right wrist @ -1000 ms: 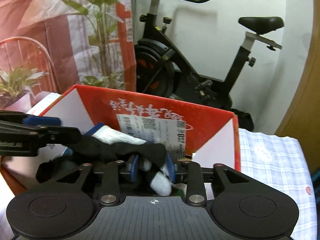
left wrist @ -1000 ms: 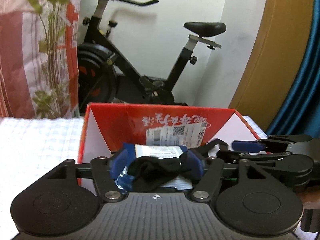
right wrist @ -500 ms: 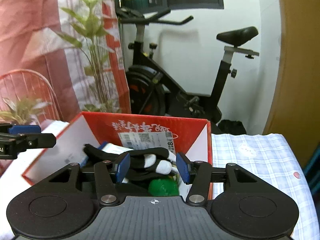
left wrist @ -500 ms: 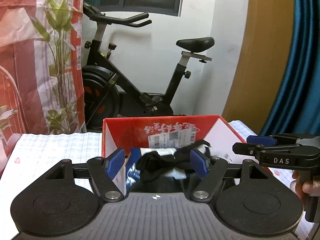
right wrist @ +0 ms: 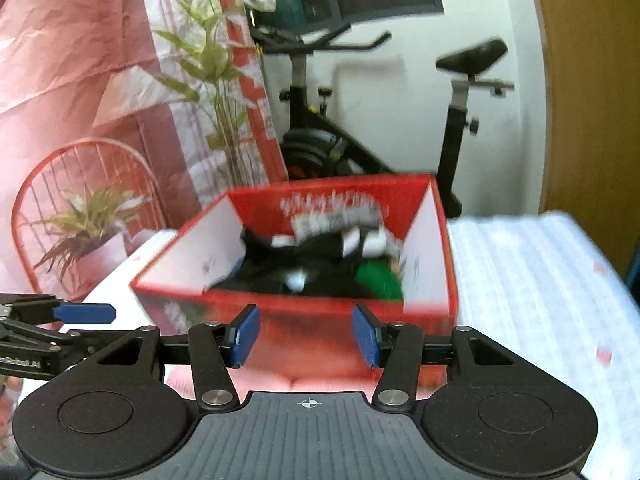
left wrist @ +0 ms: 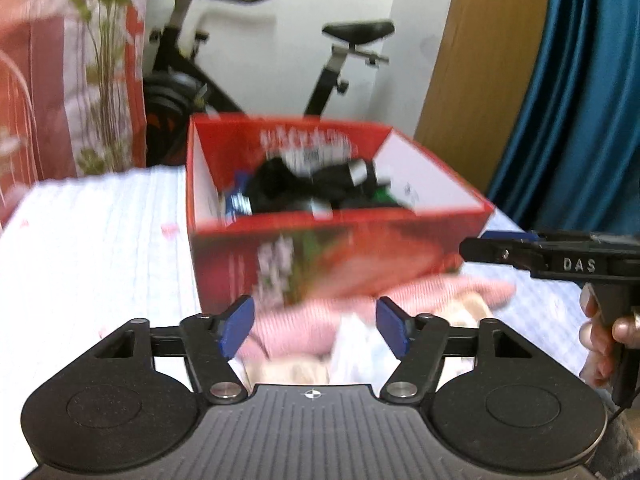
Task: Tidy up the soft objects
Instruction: 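Move the left tool down to the white plastic bag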
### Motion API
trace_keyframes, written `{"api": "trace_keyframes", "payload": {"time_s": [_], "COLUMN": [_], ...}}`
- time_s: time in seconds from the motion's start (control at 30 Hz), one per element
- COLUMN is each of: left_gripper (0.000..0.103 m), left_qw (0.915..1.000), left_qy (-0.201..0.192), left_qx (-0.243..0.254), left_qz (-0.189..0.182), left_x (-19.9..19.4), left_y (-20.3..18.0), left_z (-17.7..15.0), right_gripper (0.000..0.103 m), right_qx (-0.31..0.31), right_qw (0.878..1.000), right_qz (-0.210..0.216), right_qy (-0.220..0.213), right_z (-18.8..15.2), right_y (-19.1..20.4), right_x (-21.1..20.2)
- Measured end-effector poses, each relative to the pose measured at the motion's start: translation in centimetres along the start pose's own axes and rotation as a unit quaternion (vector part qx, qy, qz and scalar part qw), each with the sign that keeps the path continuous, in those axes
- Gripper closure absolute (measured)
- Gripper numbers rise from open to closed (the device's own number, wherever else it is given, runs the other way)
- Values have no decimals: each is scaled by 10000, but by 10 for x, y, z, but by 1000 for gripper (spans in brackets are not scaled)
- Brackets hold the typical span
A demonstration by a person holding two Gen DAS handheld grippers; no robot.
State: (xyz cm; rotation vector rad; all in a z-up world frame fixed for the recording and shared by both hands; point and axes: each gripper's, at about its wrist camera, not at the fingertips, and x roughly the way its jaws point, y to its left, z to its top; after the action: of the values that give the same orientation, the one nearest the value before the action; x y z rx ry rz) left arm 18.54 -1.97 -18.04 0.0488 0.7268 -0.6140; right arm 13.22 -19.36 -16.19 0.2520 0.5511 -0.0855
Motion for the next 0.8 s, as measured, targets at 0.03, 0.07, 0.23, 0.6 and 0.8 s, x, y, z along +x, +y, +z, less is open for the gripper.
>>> {"api": "trace_keyframes", "payload": {"time_s": [0.03, 0.07, 0.23, 0.6, 0.8], "left_gripper": [40, 42, 43, 43, 43], "left_qw": [9999, 9998, 9989, 9966, 9954], "left_qy": [73, 125, 313, 613, 617], "left_qx": [-69, -117, -232, -155, -284], "left_qz": [-53, -108, -263, -532, -678], "left_x": [3, 7, 28, 56, 54], "left_y": [2, 2, 3, -3, -1], "left_z": [-7, -12, -30, -43, -46], "right_gripper": [55, 55, 55, 52, 49], "right_qx": [59, 117, 317, 604, 635], "right_qw": [9999, 9997, 9969, 9894, 9891], "right_qz": [17, 25, 3, 75, 220], "right_qy": [102, 202, 724, 1318, 1313], "right_z": [-9, -18, -63, -111, -110], "right_y": [-1, -1, -3, 0, -2], "right_x": [-1, -1, 4, 15, 20]}}
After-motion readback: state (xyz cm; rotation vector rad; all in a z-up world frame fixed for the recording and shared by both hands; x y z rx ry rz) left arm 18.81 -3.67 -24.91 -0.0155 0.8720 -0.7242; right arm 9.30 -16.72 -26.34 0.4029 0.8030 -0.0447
